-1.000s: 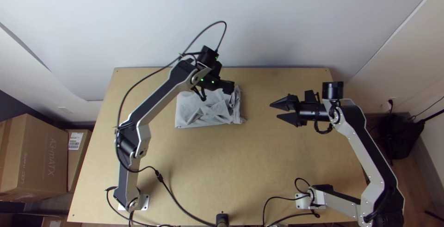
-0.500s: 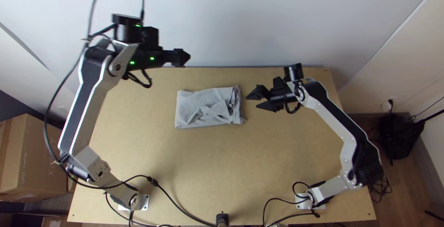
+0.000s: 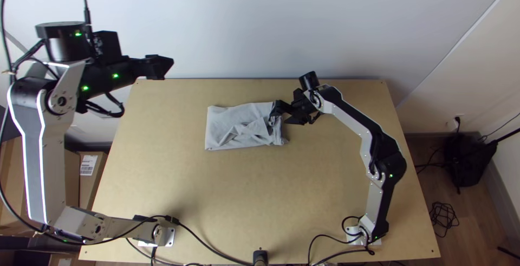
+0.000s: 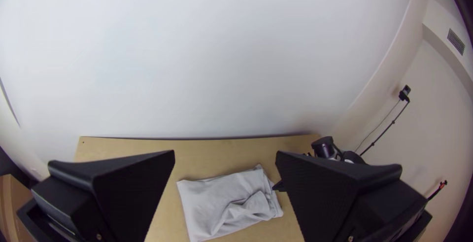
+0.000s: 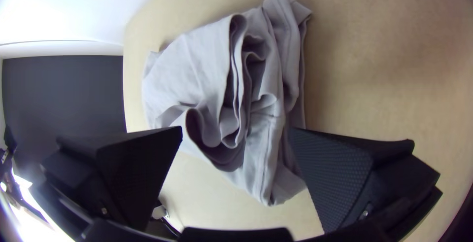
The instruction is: Fold the t-shirt
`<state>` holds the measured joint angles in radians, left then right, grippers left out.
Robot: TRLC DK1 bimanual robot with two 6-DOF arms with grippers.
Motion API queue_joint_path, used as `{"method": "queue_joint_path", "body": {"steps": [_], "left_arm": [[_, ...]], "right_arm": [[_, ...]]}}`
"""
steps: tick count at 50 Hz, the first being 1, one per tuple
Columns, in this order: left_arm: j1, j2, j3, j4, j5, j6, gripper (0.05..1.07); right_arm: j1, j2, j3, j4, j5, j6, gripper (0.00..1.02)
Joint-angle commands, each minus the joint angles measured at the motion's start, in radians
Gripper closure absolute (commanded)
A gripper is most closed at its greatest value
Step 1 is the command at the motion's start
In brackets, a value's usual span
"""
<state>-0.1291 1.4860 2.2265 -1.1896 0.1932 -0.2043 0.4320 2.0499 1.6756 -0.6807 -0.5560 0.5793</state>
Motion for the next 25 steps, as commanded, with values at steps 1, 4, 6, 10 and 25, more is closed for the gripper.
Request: {"method": "queue_joint_path", "body": {"steps": [1,4,6,10,25], "left_arm": [[0.036,-0.046,-0.011,-0.019,-0.005,0.022,0.09],[0.049,-0.059,-0.011,-0.025,-0.005,0.025,0.09],[0.065,-0.067,-0.011,-0.033,-0.005,0.029,0.09],[0.089,-0.082,-0.011,-0.047,-0.005,0.029,0.09],[0.128,-0.121,-0.011,-0.076,-0.005,0.042,0.09]], "right_arm": [[0.016,0.079,0.056,0.003,0.007,-0.026,0.03],[0.025,0.115,0.082,0.003,0.007,-0.032,0.03],[0.030,0.139,0.102,0.003,0.007,-0.032,0.03],[0.042,0.181,0.131,0.001,0.005,-0.032,0.04],[0.031,0.254,0.156,-0.014,-0.002,-0.015,1.00]]}}
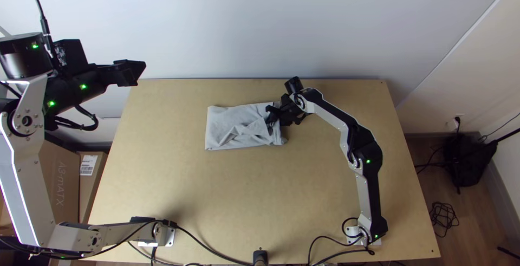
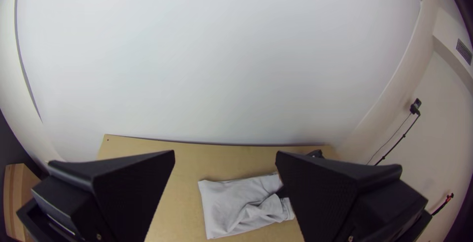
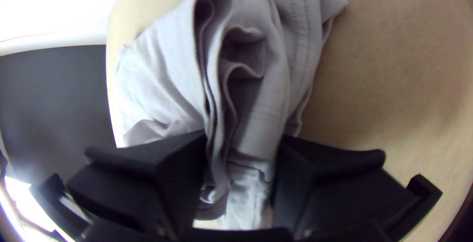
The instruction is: Fold the t-shirt
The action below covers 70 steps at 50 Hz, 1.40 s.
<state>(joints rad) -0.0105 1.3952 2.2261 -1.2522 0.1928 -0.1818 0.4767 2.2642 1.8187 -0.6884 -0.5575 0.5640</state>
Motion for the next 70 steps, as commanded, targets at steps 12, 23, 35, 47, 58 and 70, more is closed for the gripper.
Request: {"method": "queue_joint_path", "body": {"steps": [12,23,35,47,58,70], "left_arm": [[0.010,-0.038,-0.014,-0.016,-0.004,0.018,0.09],[0.010,-0.047,-0.037,-0.012,-0.004,0.016,0.09],[0.010,-0.047,-0.040,-0.004,-0.004,0.018,0.09],[0.006,-0.039,-0.042,0.013,-0.003,0.018,0.09],[-0.005,-0.036,-0.060,0.037,0.004,0.015,0.09],[-0.009,-0.033,-0.060,0.050,0.008,0.013,0.09]], "right_arm": [[-0.174,-0.015,-0.035,0.073,0.008,0.059,1.00],[-0.369,-0.063,-0.062,0.101,0.010,0.063,1.00],[-0.598,-0.104,-0.111,0.150,0.042,0.109,1.00],[-0.788,-0.177,-0.216,0.199,0.113,0.125,1.00],[-0.883,-0.221,-0.266,0.225,0.180,0.091,0.13],[-0.877,-0.304,-0.349,0.274,0.307,-0.050,0.05]]}}
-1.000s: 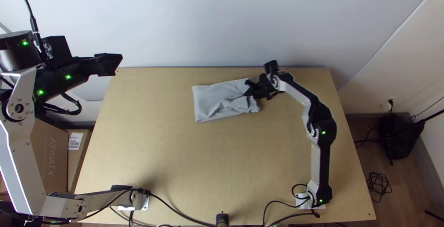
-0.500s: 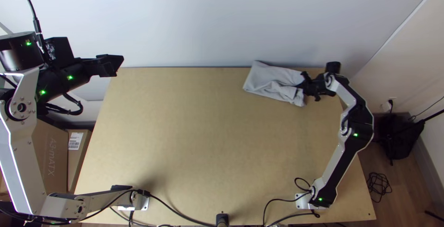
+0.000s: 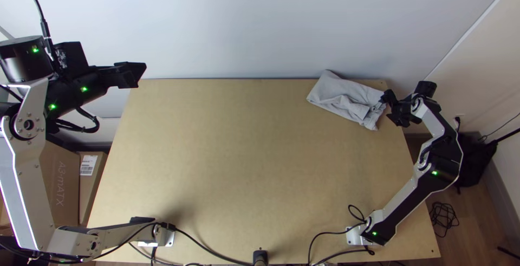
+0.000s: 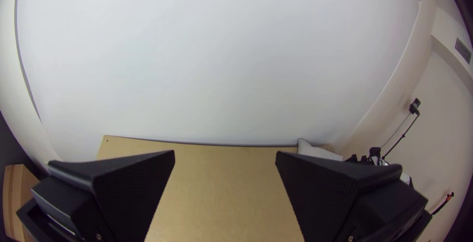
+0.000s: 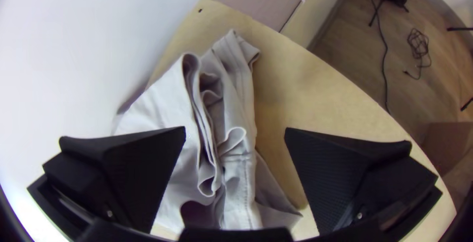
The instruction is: Fold the t-shirt
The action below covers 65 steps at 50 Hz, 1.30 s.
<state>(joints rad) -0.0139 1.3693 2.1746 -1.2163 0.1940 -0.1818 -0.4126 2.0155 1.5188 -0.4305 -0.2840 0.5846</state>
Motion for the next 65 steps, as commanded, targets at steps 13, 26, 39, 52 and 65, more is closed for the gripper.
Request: {"method": "queue_joint_path", "body": {"steps": [13,26,39,52,65], "left_arm": [[-0.001,-0.022,-0.039,0.021,0.007,0.016,0.09],[0.012,-0.038,-0.052,0.026,0.009,0.018,0.09],[0.032,-0.061,-0.081,0.029,0.010,0.021,0.09],[0.045,-0.064,-0.081,0.052,0.012,0.019,0.09],[0.124,-0.095,-0.081,0.086,0.012,0.019,0.09]], "right_arm": [[0.078,-0.084,-0.085,0.035,0.078,-0.180,0.05],[0.156,-0.179,-0.215,0.033,0.097,-0.341,0.05],[0.136,-0.317,-0.405,0.052,0.281,-0.571,0.04],[0.084,-0.535,-0.579,0.182,0.382,-0.756,0.05],[0.109,-0.897,-0.546,0.245,0.318,-0.736,0.04]]}}
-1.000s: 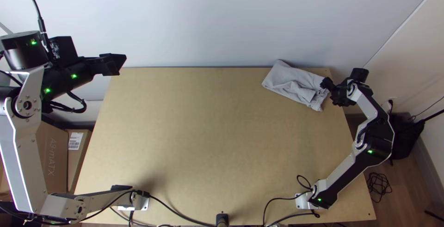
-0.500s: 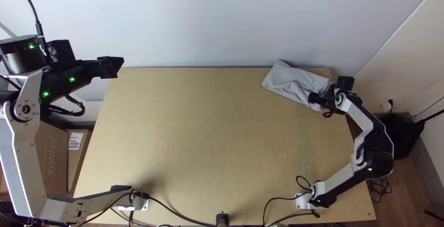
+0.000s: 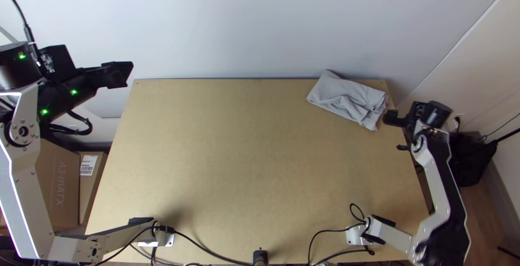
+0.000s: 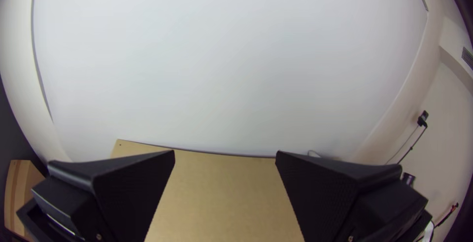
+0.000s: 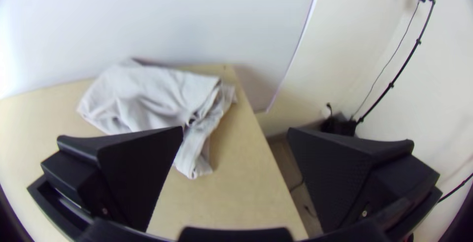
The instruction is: Fold the t-shirt
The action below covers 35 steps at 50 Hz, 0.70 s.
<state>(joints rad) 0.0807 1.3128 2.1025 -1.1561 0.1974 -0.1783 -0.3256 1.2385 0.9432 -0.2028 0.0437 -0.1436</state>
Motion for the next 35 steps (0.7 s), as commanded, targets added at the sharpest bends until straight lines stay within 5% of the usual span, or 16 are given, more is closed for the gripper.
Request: {"method": "queue_joint_path", "body": {"steps": [1,16,28,35], "left_arm": [[0.034,-0.041,-0.009,0.027,0.007,0.016,0.09],[0.126,-0.147,-0.119,0.134,0.007,0.031,0.09],[0.199,-0.546,-0.667,0.664,0.005,0.049,0.09],[0.225,-0.758,-0.914,0.825,0.004,0.053,0.09]], "right_arm": [[0.025,-0.139,0.040,0.016,-0.010,-0.007,0.04],[0.138,-0.447,0.051,0.266,-0.015,0.076,0.04],[0.258,-0.602,0.014,0.342,-0.016,0.118,0.04],[0.309,-0.698,-0.037,0.361,-0.018,0.137,0.04]]}}
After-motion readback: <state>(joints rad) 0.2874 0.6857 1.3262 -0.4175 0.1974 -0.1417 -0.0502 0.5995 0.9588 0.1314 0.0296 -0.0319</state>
